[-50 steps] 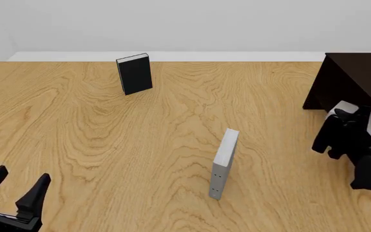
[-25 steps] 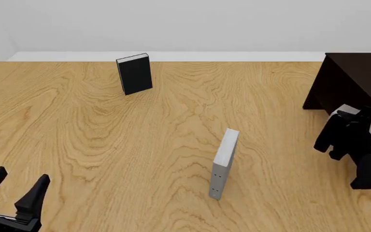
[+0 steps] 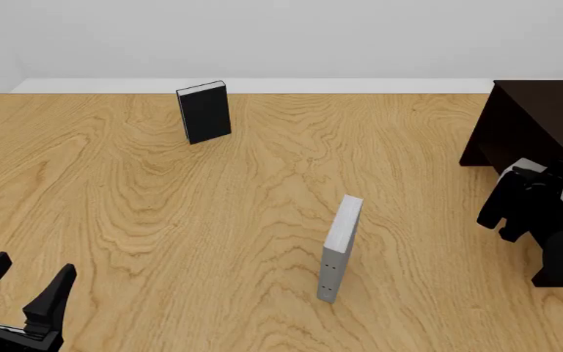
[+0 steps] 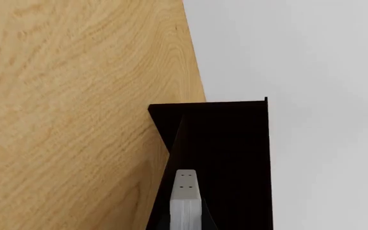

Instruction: Pick up the book on the right and place it on the cabinet shelf.

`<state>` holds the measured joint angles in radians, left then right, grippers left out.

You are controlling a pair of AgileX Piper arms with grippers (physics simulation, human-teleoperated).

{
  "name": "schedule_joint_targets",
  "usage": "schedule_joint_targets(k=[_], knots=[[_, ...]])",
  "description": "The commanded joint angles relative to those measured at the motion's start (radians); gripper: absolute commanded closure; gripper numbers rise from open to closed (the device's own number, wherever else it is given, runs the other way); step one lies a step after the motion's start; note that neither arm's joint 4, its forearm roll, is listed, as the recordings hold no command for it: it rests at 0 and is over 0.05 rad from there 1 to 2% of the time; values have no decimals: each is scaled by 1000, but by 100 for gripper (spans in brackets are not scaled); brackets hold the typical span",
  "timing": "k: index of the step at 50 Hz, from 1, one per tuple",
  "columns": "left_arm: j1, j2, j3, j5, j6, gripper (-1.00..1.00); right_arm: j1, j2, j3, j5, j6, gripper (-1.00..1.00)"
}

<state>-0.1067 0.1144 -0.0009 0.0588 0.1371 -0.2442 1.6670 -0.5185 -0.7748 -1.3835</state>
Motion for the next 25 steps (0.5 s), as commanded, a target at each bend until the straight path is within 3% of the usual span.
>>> schedule_joint_targets(k=[1,2,25], knots=[[-2,5,0,-3,0,-100,0,20,-5,31,33,100],[-2,8,0,-7,0,-100,1,21,-4,31,33,-100],[-2,6,0,-3,-1,-100,41,39,-7,51,52,-100]])
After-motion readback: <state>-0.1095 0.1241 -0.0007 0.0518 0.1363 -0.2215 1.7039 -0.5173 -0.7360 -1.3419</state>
